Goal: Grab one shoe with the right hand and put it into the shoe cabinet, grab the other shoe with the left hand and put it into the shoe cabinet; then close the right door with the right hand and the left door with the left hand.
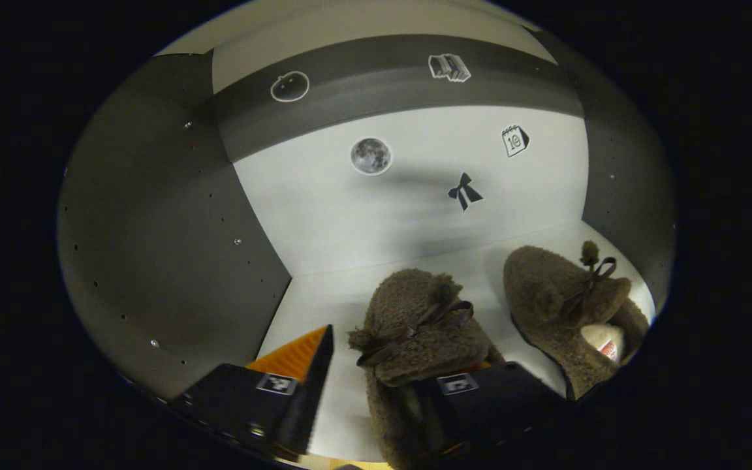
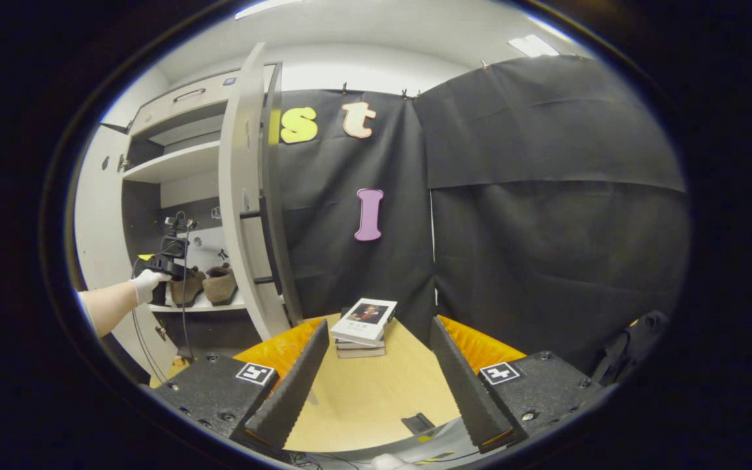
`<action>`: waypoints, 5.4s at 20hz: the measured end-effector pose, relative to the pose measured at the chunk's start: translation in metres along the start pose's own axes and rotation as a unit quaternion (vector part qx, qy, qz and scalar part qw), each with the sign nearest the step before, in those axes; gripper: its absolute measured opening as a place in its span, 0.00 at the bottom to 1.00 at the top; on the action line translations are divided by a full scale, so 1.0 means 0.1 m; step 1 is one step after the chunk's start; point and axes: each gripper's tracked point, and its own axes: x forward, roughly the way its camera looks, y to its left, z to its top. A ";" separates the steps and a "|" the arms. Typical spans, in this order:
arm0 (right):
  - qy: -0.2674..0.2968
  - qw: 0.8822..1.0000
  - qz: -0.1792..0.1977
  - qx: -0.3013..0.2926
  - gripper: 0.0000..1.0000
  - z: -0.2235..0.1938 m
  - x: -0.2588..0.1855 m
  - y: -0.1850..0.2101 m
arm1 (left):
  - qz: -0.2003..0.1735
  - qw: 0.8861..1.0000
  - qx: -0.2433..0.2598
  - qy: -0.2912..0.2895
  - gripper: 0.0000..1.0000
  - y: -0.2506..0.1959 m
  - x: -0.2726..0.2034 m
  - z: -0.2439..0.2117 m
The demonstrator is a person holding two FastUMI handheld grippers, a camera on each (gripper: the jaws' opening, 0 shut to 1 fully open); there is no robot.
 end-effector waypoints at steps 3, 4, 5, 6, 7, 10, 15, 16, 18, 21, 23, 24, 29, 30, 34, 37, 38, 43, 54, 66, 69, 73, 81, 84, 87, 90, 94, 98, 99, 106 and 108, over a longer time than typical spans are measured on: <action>-0.001 1.000 0.006 0.003 0.99 0.01 -0.02 0.04 | 0.009 1.000 0.001 -0.013 1.00 0.12 -0.17 0.04; -0.003 1.000 0.009 0.004 0.99 0.02 -0.04 0.06 | 0.006 1.000 -0.002 -0.017 1.00 0.12 -0.23 0.04; -0.006 1.000 0.012 0.003 0.99 0.02 -0.05 0.08 | 0.005 1.000 -0.002 -0.020 1.00 0.13 -0.30 0.02; -0.008 1.000 0.015 0.001 0.99 0.03 -0.07 0.11 | 0.002 1.000 -0.001 -0.023 0.96 0.14 -0.38 0.00; -0.011 1.000 0.019 0.000 0.99 0.02 -0.09 0.14 | 0.001 1.000 0.000 -0.031 1.00 0.15 -0.46 0.01; -0.014 0.999 0.031 -0.005 0.99 0.02 -0.17 0.24 | -0.013 0.999 -0.009 -0.047 0.96 0.13 -0.75 0.00; -0.022 0.998 0.056 -0.010 0.99 0.02 -0.32 0.44 | -0.021 0.992 -0.003 -0.121 0.96 0.15 -1.51 0.11; -0.025 0.998 0.061 -0.008 0.99 0.03 -0.36 0.48 | -0.022 0.990 -0.007 -0.137 0.96 0.18 -1.71 0.14; -0.027 0.997 0.072 -0.006 0.99 0.03 -0.44 0.57 | -0.029 0.985 -0.018 -0.169 0.98 0.18 -2.16 0.14; -0.033 0.996 0.086 -0.007 0.99 0.05 -0.53 0.69 | -0.034 0.976 -0.027 -0.214 0.96 0.24 -2.83 0.08; -0.040 0.994 0.098 -0.004 0.99 0.09 -0.60 0.81 | -0.052 0.971 -0.043 -0.231 0.96 0.28 -3.31 0.02; -0.044 0.994 0.103 -0.002 0.99 0.12 -0.64 0.85 | -0.053 0.969 -0.047 -0.236 0.96 0.33 -3.50 -0.03; -0.055 0.992 0.112 -0.008 0.99 0.14 -0.73 0.97 | -0.051 0.964 -0.062 -0.252 0.96 0.47 -4.21 -0.48; -0.055 0.992 0.114 -0.006 0.99 0.13 -0.74 0.98 | -0.054 0.964 -0.069 -0.249 0.96 0.51 -4.35 -0.61; -0.050 0.992 0.113 -0.008 0.99 0.07 -0.71 0.99 | -0.036 0.963 -0.070 -0.259 0.96 0.62 -4.80 -1.03; -0.046 0.993 0.109 -0.010 0.99 0.03 -0.66 1.00 | -0.033 0.964 -0.074 -0.252 0.96 0.60 -5.04 -1.40; -0.044 0.993 0.108 -0.010 0.99 0.00 -0.64 1.01 | -0.031 0.965 -0.077 -0.249 0.96 0.60 -5.11 -1.53; -0.040 0.994 0.103 -0.021 0.99 -0.01 -0.50 1.04 | -0.036 0.969 -0.062 -0.235 0.96 0.44 -5.38 -2.02; -0.057 0.995 0.076 -0.030 0.99 0.61 0.88 0.82 | 0.002 0.972 -0.090 -0.219 0.96 0.36 -5.32 -1.92; -0.042 0.987 0.147 -0.059 0.94 0.70 1.14 1.28 | 0.041 0.973 -0.106 -0.201 0.96 0.33 -5.12 -1.80; -0.041 0.981 0.177 -0.064 0.94 0.63 1.00 1.64 | 0.044 0.973 -0.106 -0.198 0.96 0.38 -5.11 -1.82; -0.046 0.975 0.204 -0.072 0.94 0.55 0.92 2.07 | 0.051 0.974 -0.108 -0.193 0.96 0.48 -5.12 -1.90; -0.036 0.963 0.259 -0.063 0.96 0.43 0.52 2.49 | 0.054 0.974 -0.104 -0.193 0.96 0.75 -5.11 -1.98; -0.029 0.965 0.254 -0.059 0.98 0.33 0.27 2.40 | 0.060 0.975 -0.098 -0.190 0.96 0.94 -5.03 -2.07; -0.030 0.968 0.240 -0.059 0.98 0.26 -0.03 2.23 | 0.066 0.974 -0.089 -0.199 0.96 1.23 -4.90 -2.00; -0.032 0.974 0.217 -0.062 0.98 0.14 -0.33 2.03 | 0.074 0.972 -0.081 -0.210 0.96 1.62 -4.64 -1.88; -0.015 0.981 0.184 -0.054 0.98 -0.14 -0.70 1.74 | 0.094 0.967 -0.082 -0.224 0.96 2.18 -4.24 -1.56; 0.017 0.989 0.137 -0.043 0.98 -0.46 -0.94 1.38 | 0.112 0.960 -0.085 -0.244 0.96 2.55 -3.96 -1.17; 0.026 0.991 0.126 -0.039 0.98 -0.52 -0.98 1.29 | 0.118 0.959 -0.085 -0.243 1.00 2.62 -3.90 -1.13; 0.037 0.996 0.082 -0.011 0.98 -0.59 -1.10 0.93 | 0.111 0.957 -0.078 -0.255 0.93 2.69 -3.68 -0.96; 0.032 0.996 0.087 -0.006 0.98 -0.55 -1.13 0.92 | 0.108 0.957 -0.086 -0.256 0.92 2.65 -3.68 -0.95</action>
